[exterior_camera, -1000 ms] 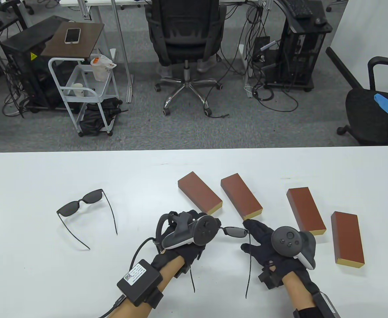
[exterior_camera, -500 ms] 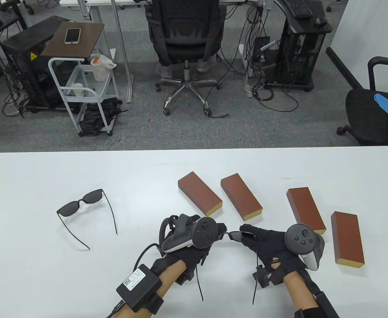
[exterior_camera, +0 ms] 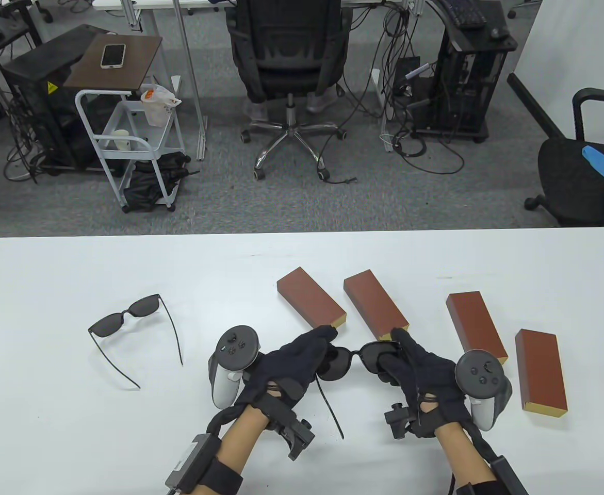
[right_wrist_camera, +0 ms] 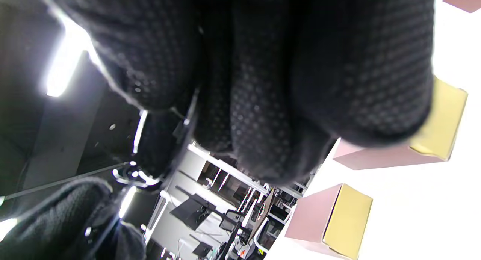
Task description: Slide to open storage boxes and store sunglasses
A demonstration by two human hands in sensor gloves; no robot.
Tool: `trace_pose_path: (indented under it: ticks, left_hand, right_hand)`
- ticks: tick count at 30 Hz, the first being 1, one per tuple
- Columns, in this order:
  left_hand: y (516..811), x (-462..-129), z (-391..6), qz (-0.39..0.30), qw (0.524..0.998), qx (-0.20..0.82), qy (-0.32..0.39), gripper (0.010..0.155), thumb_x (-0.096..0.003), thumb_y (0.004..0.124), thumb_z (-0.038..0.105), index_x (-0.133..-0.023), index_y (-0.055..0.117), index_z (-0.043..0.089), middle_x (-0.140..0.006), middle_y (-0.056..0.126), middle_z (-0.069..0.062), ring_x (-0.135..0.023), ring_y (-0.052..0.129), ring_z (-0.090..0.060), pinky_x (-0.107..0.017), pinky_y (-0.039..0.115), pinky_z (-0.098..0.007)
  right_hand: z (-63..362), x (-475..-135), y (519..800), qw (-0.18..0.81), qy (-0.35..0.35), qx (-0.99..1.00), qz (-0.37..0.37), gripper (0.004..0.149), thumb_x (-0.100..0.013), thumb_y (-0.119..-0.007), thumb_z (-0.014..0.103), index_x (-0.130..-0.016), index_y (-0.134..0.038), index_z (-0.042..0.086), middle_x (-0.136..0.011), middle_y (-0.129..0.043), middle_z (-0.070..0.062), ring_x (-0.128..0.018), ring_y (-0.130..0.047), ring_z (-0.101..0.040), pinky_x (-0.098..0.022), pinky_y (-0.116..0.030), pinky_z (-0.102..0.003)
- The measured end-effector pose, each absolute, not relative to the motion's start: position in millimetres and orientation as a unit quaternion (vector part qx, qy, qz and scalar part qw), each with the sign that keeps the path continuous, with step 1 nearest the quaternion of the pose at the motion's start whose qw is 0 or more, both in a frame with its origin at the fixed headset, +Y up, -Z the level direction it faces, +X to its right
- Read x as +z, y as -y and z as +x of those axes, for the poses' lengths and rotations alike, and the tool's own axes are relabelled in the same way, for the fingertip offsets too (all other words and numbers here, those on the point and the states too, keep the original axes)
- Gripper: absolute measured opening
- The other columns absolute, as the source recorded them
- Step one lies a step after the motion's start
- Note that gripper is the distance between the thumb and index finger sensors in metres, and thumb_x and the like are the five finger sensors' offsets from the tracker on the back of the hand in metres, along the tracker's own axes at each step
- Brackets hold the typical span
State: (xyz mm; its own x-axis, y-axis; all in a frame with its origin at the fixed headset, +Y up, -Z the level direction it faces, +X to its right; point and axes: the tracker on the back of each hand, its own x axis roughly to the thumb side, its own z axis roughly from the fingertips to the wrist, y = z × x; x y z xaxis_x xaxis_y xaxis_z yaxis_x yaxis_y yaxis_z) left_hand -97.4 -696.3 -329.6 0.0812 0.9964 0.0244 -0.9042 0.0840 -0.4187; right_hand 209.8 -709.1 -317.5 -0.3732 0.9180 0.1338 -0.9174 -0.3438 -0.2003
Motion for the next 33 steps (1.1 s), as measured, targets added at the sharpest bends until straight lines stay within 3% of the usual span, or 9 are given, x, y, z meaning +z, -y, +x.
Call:
trace_pose_path:
  ticks: [9,20,26,29,31,33]
  left_hand:
    - [716,-319,-90,-0.152,0.642,0.743,0.110,0.072,-0.0487,0.054,0.063,-0.112,0.054,0.028,-0.109,0.068,-0.013,-0.086,0.079,-0.036,-0.058,0.071,-0.052]
    - [729,-312,-92,-0.167,0.620,0.765,0.060,0.070,-0.0500,0.046,0.055,-0.112,0.047,0.023,-0.106,0.067,-0.014,-0.081,0.081,-0.033,-0.054,0.074,-0.048]
    - [736,-314,-100,-0.145,0.633,0.760,0.024,0.069,-0.0498,0.048,0.053,-0.112,0.046,0.025,-0.104,0.071,-0.013,-0.075,0.085,-0.030,-0.050,0.077,-0.045]
    - [743,-315,-106,-0.150,0.637,0.756,0.008,0.069,-0.0499,0.050,0.053,-0.112,0.047,0.023,-0.102,0.073,-0.014,-0.073,0.087,-0.030,-0.048,0.078,-0.045]
    - [747,-316,-108,-0.156,0.633,0.758,0.000,0.069,-0.0503,0.050,0.052,-0.112,0.046,0.022,-0.101,0.074,-0.014,-0.073,0.087,-0.030,-0.048,0.078,-0.045]
    - [748,-316,-110,-0.156,0.631,0.760,-0.005,0.069,-0.0509,0.053,0.052,-0.112,0.047,0.021,-0.101,0.075,-0.014,-0.072,0.088,-0.030,-0.048,0.078,-0.045]
  right_hand:
    - [205,-312,715,0.613,0.110,0.780,-0.066,0.056,-0.032,-0.092,0.035,-0.080,-0.072,0.017,-0.033,-0.110,-0.002,-0.016,-0.115,-0.017,-0.010,-0.099,-0.032]
    - [198,-307,714,0.627,0.129,0.767,-0.051,0.049,-0.033,-0.090,0.034,-0.074,-0.079,0.010,-0.025,-0.110,-0.003,-0.009,-0.114,-0.016,-0.005,-0.099,-0.032]
    - [187,-309,713,0.627,0.106,0.771,0.025,0.055,-0.033,-0.089,0.037,-0.080,-0.071,0.015,-0.033,-0.109,-0.005,-0.018,-0.114,-0.019,-0.011,-0.099,-0.034]
    - [182,-312,714,0.631,0.074,0.768,0.084,0.066,-0.032,-0.088,0.043,-0.085,-0.062,0.013,-0.047,-0.105,-0.009,-0.031,-0.112,-0.025,-0.020,-0.097,-0.037]
    - [178,-313,716,0.633,0.045,0.763,0.127,0.082,-0.030,-0.083,0.059,-0.089,-0.053,0.011,-0.061,-0.099,-0.013,-0.045,-0.108,-0.030,-0.031,-0.094,-0.040]
    - [177,-313,720,0.647,0.031,0.749,0.140,0.090,-0.028,-0.078,0.068,-0.091,-0.049,0.011,-0.068,-0.095,-0.017,-0.052,-0.104,-0.035,-0.036,-0.092,-0.043]
